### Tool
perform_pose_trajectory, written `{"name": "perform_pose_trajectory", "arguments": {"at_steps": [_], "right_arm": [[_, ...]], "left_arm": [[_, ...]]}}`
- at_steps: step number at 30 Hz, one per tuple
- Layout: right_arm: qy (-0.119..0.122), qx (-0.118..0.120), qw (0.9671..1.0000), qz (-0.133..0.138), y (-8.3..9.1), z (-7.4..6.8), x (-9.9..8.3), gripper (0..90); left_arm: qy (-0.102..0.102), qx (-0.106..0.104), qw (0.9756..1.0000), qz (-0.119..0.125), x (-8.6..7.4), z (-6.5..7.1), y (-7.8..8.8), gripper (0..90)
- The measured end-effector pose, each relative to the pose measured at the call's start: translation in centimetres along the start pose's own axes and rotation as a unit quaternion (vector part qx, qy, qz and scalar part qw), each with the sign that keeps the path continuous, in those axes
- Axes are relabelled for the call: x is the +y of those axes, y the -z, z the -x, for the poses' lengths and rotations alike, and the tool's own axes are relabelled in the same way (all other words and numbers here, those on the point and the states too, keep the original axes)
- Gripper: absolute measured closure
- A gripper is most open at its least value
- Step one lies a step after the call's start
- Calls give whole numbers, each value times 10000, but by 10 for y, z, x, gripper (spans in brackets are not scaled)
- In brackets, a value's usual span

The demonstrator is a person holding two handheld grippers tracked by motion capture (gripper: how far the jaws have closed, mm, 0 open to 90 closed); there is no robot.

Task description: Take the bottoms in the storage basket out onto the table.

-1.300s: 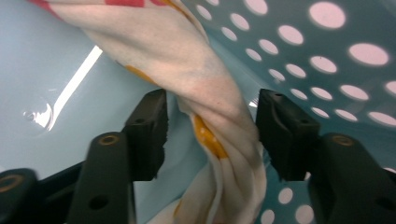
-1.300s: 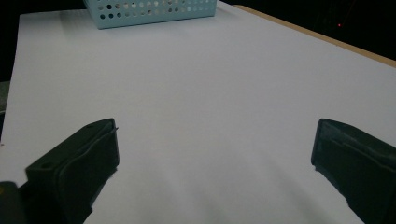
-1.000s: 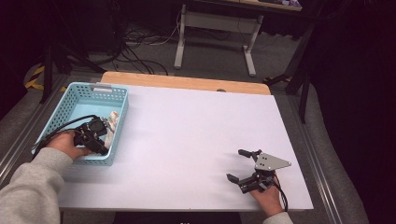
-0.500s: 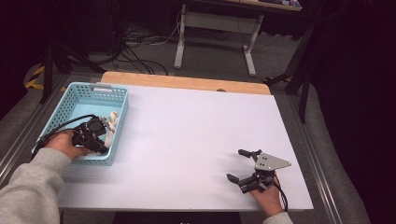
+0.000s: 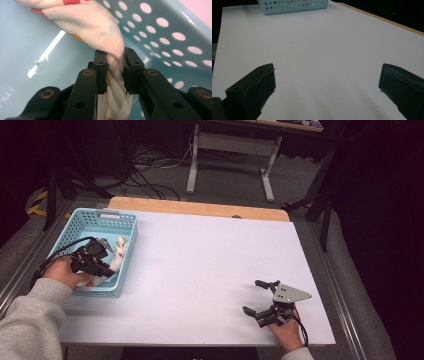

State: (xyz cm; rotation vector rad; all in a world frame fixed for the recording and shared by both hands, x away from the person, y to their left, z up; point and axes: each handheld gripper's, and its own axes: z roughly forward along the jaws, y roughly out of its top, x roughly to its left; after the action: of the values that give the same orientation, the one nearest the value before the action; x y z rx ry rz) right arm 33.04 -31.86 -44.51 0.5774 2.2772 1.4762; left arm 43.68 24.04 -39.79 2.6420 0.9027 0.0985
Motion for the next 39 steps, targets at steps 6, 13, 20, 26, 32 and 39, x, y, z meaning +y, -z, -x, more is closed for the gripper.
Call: {"name": "perform_pose_trajectory", "arguments": {"at_steps": [6,13,20,26,32,39], "right_arm": [[2,-2,10000,1,0,0,0,14],[-4,1,10000,0,0,0,0,13],[-16,-3,10000,-1,0,0,0,13],[-16,-4,10000,0,0,0,0,13],[-17,-5,10000,0,0,0,0,13],[-17,-7,10000,2,0,0,0,13]], "left_arm": [[130,123,9992,361,-2,-3,10,760],[327,319,9950,884,-5,-7,24,763],[555,479,9850,1564,-11,-9,41,764],[675,684,9740,2050,-15,-9,54,764],[796,820,9570,2666,-20,-9,64,764],[900,859,9353,3313,-25,-7,75,764]]}}
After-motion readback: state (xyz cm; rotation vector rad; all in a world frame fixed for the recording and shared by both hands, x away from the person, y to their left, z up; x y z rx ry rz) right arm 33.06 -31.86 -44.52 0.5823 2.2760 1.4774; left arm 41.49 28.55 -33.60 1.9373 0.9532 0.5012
